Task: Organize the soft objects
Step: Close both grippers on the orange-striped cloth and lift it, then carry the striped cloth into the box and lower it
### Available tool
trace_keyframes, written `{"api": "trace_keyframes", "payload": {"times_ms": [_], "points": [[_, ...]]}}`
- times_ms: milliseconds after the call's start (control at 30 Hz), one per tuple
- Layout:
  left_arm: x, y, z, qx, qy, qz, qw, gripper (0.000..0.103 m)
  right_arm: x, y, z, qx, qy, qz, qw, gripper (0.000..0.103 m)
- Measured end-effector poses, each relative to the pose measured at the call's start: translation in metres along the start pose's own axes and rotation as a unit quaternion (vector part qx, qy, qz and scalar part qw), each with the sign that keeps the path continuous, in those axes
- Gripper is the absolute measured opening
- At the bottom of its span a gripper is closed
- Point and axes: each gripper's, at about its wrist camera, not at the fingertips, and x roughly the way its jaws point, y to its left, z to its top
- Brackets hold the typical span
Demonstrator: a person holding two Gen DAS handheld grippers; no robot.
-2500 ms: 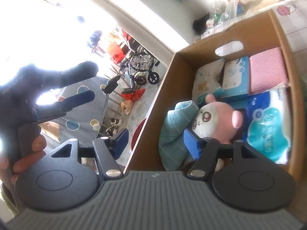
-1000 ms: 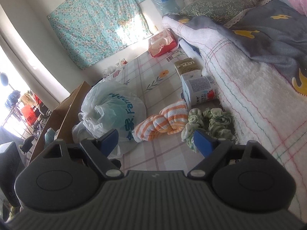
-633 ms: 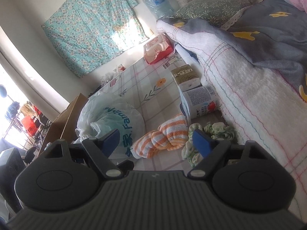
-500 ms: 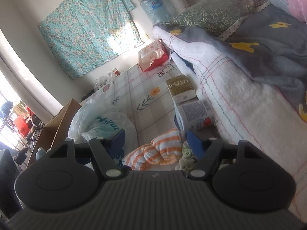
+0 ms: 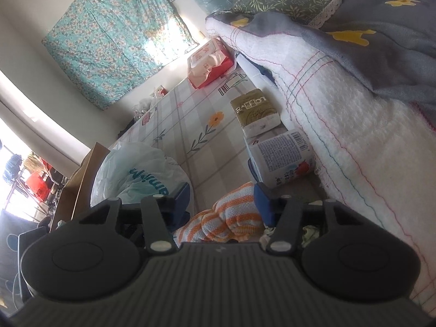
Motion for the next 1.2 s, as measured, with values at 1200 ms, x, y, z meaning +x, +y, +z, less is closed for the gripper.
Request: {"api": "trace_keyframes", "payload": {"times_ms": [1200], "points": [[-0.063,0.060,-0.063,-0.240,0.053,-0.134,0.9600,0.036,0.041,0.014,-0.072,0.032,0.119,0.031,0.992,0.045]]}}
